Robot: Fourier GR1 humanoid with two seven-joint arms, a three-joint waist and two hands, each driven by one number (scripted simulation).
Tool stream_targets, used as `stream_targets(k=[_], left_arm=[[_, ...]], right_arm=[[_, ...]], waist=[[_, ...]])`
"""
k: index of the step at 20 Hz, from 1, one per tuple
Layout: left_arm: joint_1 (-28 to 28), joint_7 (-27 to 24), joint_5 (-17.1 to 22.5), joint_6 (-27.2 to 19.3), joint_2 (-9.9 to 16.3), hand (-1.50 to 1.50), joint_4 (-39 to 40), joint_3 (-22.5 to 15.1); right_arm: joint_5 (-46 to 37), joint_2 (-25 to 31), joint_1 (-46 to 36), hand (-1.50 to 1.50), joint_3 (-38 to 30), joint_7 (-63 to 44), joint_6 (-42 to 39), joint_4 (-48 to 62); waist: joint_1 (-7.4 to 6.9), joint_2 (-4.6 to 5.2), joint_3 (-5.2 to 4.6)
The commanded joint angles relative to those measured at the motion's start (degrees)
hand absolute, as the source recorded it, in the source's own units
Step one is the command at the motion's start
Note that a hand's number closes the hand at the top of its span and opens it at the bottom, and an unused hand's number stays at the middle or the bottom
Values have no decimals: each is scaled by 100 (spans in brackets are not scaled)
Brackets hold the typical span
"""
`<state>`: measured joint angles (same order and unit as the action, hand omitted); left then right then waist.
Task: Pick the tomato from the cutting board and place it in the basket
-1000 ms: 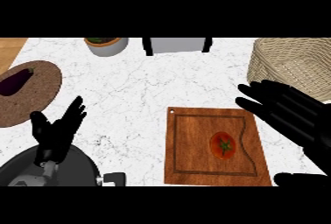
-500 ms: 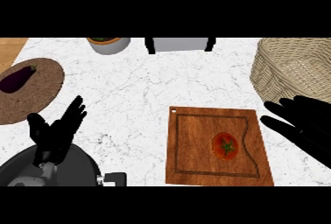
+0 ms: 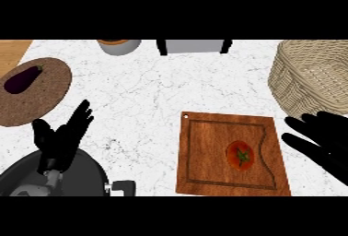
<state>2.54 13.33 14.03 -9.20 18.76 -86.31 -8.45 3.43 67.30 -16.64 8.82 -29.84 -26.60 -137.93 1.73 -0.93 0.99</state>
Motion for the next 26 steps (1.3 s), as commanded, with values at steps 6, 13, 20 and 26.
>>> stream_targets(k=[6,13,20,26], left_arm=[[-819,206,-37,124,73,0,487,-94],[-703,146,-130,94,-100,0,697,-176],[-667,196,-218,98,-130,0,545,-244],[-588,215,-89,248,-10,0,753,-17]], right_arm=[[-629,-540,411,-150,317,112,242,42],[-1742,-682,734,-150,1064,30,269,81],[-2404,-1121,768,-150,1532,427,512,620],[-3102,-1481,864,-150,1983,666,834,993]], waist=[[-261,114,-90],[-245,134,-93],[-310,126,-92],[-301,140,-95]])
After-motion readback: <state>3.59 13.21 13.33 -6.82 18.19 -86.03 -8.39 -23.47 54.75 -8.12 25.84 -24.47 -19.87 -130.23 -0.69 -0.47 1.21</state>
